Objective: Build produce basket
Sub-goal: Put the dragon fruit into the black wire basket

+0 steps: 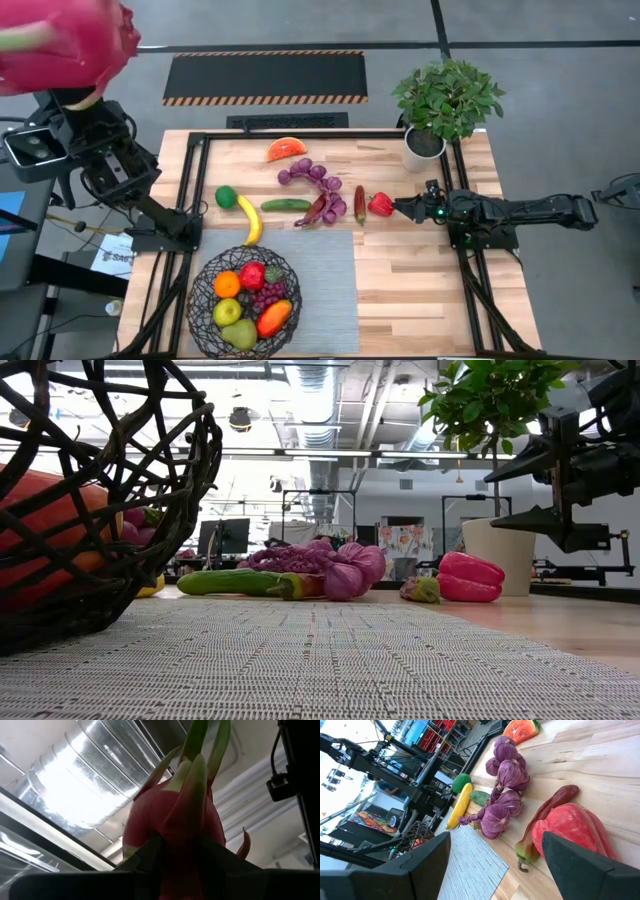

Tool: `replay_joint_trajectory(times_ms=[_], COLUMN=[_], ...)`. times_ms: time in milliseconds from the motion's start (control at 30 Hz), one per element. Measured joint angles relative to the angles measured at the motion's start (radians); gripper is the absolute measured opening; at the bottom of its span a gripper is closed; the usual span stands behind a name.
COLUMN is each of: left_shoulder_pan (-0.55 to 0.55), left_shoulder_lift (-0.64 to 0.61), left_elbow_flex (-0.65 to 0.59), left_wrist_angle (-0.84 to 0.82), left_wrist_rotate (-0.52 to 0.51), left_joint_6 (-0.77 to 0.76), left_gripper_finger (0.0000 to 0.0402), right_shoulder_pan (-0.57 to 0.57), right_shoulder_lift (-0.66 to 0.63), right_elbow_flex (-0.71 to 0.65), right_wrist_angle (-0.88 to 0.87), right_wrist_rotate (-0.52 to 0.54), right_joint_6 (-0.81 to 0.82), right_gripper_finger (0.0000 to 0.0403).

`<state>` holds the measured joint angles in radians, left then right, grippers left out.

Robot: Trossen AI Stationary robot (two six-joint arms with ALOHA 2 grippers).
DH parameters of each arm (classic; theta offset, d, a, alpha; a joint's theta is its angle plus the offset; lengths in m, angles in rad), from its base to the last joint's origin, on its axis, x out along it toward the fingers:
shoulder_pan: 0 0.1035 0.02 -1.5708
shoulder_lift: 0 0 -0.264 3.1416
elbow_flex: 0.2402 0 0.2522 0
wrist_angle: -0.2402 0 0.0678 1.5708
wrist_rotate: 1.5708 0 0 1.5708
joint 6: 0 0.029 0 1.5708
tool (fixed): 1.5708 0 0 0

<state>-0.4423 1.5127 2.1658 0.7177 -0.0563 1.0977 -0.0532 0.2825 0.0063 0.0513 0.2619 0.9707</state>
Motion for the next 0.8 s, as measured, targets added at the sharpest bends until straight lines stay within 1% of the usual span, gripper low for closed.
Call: replay_joint_trajectory(times_ms=[400,467,567,667,800], left_shoulder_pan=[0.029,0.036,0.055,0.080,0.121], left_shoulder_lift=[0.012,0.015,0.020,0.020,0.019], left_elbow_flex=[0.000,0.001,0.000,0.000,0.000], left_wrist_angle=[0.007,0.010,0.014,0.017,0.019], left_wrist_rotate=[-0.008,-0.010,-0.043,-0.074,-0.050], left_joint_6=[0.022,0.048,0.114,0.131,0.122], left_gripper_finger=[0.0073,0.0073,0.0073,0.0073,0.0073], right_shoulder_pan=[0.000,0.000,0.000,0.000,0.000], right_shoulder_lift=[0.000,0.000,0.000,0.000,0.000], right_elbow_flex=[0.000,0.000,0.000,0.000,0.000], right_wrist_angle=[0.000,0.000,0.000,0.000,0.000], right_wrist_rotate=[0.000,0.000,0.001,0.001,0.001], right_joint_6=[-0.001,-0.003,-0.003,-0.003,-0.003], right_gripper_finger=[0.0333,0.0333,0.0333,0.0333,0.0333])
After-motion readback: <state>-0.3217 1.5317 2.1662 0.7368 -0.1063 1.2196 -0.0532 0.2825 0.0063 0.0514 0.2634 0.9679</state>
